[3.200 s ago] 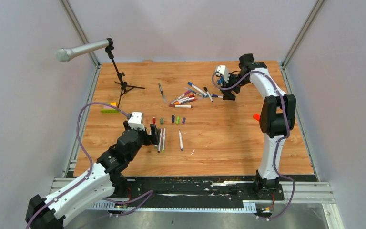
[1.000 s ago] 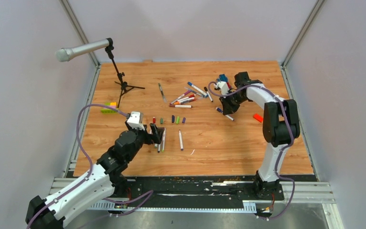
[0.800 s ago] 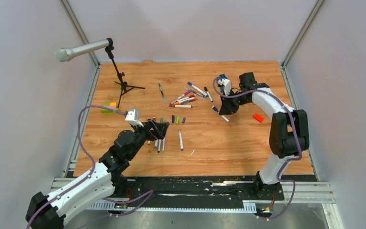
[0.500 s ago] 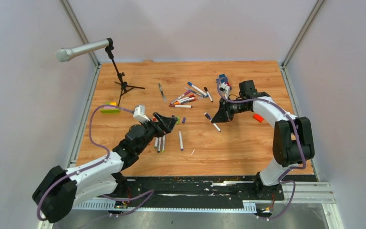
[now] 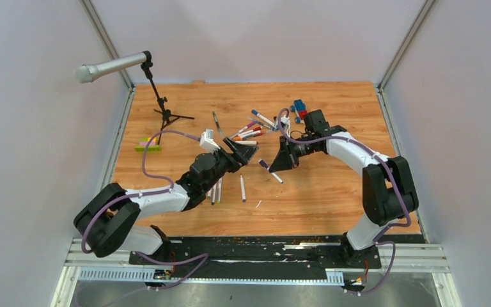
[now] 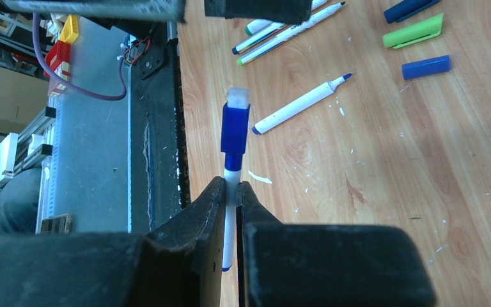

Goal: Open the pen caps
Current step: Pick up the pen from the center of the board, then open the pen cap from the pen.

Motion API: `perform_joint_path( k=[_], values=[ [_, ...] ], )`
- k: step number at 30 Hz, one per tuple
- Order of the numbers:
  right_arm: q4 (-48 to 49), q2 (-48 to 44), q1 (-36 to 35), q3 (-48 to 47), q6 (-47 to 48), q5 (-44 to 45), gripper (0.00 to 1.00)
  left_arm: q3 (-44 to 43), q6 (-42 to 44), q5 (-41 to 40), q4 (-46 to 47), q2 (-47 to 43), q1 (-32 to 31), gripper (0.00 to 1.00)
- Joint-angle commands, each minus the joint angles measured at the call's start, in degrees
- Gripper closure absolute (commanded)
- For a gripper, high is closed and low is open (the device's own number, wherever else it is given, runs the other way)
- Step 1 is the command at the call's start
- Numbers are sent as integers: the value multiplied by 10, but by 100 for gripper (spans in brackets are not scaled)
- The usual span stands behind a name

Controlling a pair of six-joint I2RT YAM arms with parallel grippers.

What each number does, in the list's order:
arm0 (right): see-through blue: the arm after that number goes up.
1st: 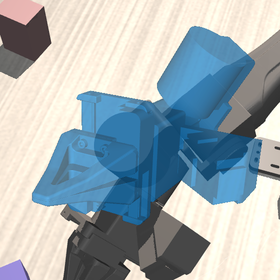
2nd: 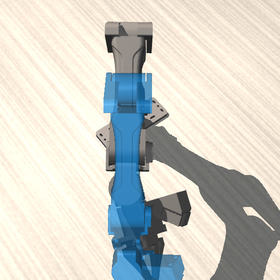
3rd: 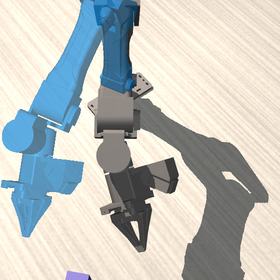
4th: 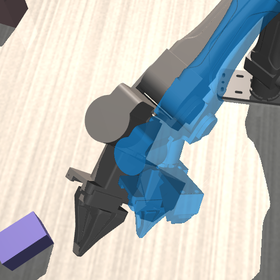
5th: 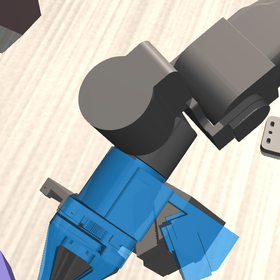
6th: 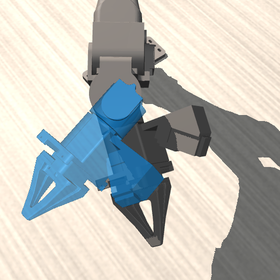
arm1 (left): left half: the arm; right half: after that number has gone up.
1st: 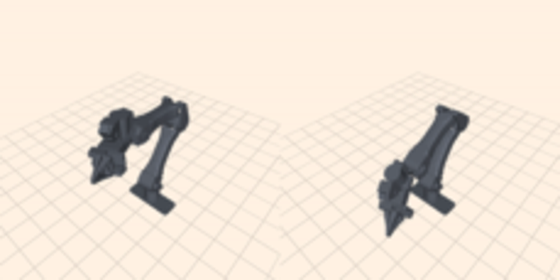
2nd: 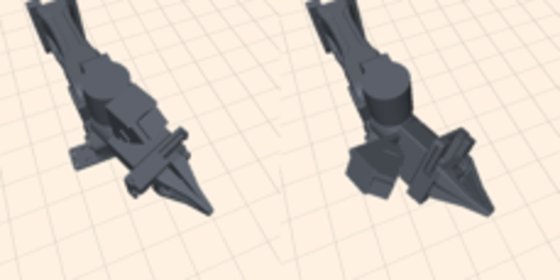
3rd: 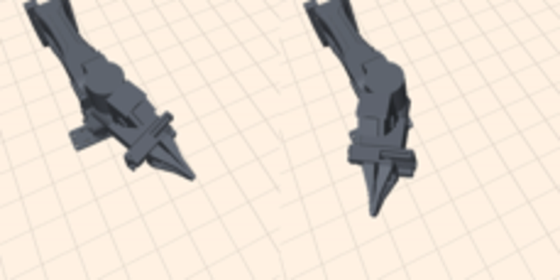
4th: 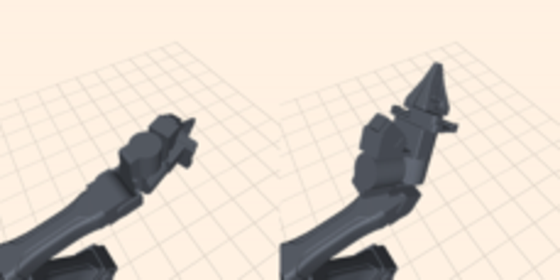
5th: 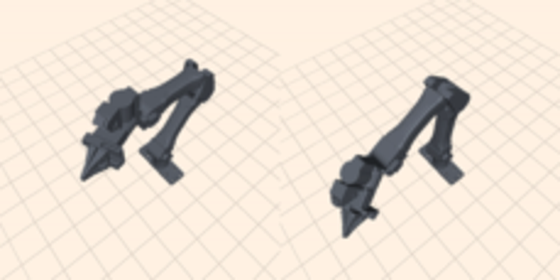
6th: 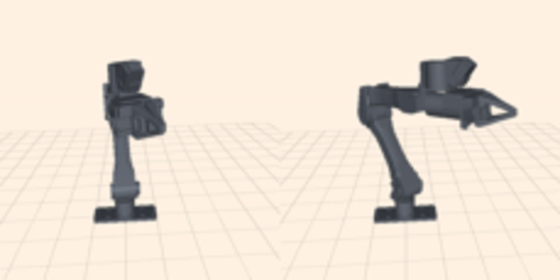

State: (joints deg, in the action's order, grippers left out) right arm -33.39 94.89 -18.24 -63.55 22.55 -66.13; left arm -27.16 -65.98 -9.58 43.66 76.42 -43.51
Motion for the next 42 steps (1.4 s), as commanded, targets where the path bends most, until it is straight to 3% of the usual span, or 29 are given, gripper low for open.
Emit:
perform_joint_path(
  k=[1,12,27,37,38,42],
  values=[
    [11,1,-6,-6,8,-24,100,-35,-16,-14,35,29,-20,14],
    [14,7,-10,-6,7,-10,100,-52,-37,-29,27,69,-50,37],
    [15,8,-17,-5,9,11,100,-80,-49,-45,-15,97,-79,55],
    [12,7,-22,-5,15,11,100,-82,-55,-48,-19,101,-83,96],
    [11,8,-22,-5,17,7,99,-83,-53,-48,-17,99,-83,100],
    [16,6,-22,-1,5,1,69,-74,-39,-51,5,90,-82,100]
  ],
)
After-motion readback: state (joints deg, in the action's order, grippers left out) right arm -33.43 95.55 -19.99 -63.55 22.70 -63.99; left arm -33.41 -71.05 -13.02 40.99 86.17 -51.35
